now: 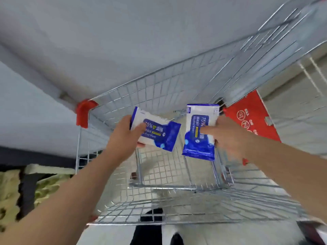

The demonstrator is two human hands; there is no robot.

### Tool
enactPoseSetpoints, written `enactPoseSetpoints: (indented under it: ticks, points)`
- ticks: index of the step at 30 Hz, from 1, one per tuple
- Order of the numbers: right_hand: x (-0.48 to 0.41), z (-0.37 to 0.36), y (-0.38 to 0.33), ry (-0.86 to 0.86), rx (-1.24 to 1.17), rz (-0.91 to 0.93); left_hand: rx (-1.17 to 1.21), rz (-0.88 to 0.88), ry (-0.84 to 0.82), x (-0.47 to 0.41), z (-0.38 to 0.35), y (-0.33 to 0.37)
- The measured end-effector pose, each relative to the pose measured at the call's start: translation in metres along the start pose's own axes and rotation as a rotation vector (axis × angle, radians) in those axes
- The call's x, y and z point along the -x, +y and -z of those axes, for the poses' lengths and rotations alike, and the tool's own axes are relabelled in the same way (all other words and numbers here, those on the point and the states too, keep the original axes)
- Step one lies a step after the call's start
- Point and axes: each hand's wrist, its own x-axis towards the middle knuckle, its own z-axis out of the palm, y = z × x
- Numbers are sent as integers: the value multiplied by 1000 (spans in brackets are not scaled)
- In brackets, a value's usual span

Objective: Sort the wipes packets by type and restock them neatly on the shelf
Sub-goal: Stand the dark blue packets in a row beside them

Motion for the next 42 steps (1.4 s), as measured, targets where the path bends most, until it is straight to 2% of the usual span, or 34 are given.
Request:
enactPoseSetpoints:
  ticks: [6, 11, 16, 25, 34, 42]
  points:
    - [103, -25, -67, -74, 69, 219, 5, -158, 125, 105, 54, 38]
    - [199, -59, -107, -75, 182, 457, 81, -228, 269, 204, 99, 59]
    - [294, -102, -155, -98, 317, 668, 50, -307, 424, 297, 160, 81]
    - [433, -226, -240, -207, 385, 991, 159, -403, 647, 431, 309, 80]
    - [514, -417, -271, -311, 336, 1052, 307, -407, 715, 526, 496, 14]
    - [538, -552, -276, -384, 383, 1016, 220, -312, 713, 553, 620, -54]
